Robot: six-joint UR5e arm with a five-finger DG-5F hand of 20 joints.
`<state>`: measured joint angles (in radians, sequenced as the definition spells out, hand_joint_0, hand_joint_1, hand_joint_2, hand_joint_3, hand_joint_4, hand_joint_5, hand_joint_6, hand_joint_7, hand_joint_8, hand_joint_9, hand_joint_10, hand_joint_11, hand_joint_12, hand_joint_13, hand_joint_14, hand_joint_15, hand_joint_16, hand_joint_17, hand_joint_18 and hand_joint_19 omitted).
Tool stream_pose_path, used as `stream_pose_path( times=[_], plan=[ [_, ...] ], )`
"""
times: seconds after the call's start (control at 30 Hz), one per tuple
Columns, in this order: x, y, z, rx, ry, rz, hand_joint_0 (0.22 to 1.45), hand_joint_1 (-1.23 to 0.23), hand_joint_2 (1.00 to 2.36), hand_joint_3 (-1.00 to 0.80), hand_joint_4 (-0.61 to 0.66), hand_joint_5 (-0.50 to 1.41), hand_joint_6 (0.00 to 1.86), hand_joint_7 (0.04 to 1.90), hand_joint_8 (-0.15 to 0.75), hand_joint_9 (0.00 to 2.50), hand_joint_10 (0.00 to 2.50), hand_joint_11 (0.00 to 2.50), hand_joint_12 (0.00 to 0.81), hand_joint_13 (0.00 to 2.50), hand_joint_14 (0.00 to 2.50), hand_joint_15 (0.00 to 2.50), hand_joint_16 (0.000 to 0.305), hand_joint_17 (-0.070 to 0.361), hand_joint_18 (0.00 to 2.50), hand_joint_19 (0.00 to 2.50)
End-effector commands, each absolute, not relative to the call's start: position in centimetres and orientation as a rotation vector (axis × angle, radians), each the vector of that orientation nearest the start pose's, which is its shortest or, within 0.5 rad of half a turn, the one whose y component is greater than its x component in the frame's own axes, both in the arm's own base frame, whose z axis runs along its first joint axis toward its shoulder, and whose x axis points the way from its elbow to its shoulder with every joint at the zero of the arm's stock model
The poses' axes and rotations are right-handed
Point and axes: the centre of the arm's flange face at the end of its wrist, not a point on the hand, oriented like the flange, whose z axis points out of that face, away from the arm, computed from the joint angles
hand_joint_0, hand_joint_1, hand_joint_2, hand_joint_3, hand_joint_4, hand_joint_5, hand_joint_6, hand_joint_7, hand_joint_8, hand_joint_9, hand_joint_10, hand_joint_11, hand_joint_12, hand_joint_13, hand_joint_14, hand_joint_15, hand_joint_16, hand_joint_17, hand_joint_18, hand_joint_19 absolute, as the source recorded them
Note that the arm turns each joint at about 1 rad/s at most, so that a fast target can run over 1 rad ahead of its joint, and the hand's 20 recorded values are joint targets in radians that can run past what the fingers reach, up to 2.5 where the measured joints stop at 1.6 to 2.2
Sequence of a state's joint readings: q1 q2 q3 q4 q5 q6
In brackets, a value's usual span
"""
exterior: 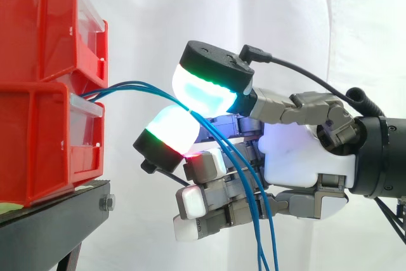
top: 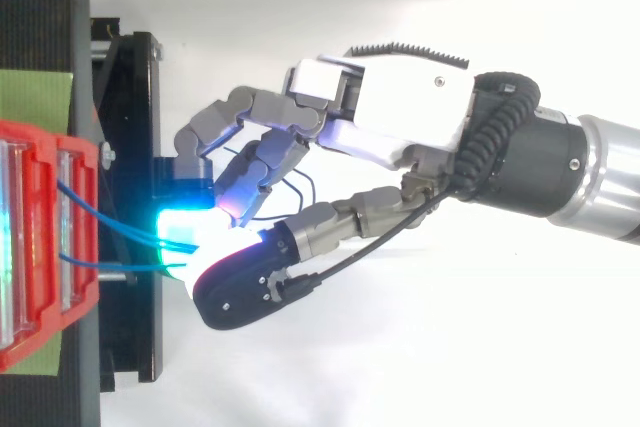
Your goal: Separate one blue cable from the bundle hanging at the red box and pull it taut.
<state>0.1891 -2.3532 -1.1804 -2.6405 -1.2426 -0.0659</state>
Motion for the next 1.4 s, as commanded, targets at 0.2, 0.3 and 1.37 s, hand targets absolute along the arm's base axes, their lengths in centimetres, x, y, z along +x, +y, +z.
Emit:
stream_pose_path(
  times=[0.2,0.3,1.37],
  plan=[
    [78.4,-1.8,23.1,1.191,1.117,1.107,0.61,-0.98,1.00,-0.50,0.05,-0.15,0.97,0.97,0.344,1.18,0.02,1.14,0.346,0.96,0.02,0.62,0.042,0.095,0.82,0.57],
    [78.3,-1.8,23.0,1.196,1.127,1.107,0.52,-0.93,1.00,-0.50,0.07,-0.15,0.96,0.95,0.365,1.20,0.02,1.15,0.366,0.98,0.02,0.62,0.046,0.104,0.85,0.58],
    [77.1,-2.1,26.7,1.202,1.137,1.104,0.68,-0.94,1.00,-0.50,0.04,-0.14,0.96,1.11,0.362,1.23,0.02,1.13,0.353,0.97,0.02,0.62,0.043,0.097,0.88,0.61]
  ],
)
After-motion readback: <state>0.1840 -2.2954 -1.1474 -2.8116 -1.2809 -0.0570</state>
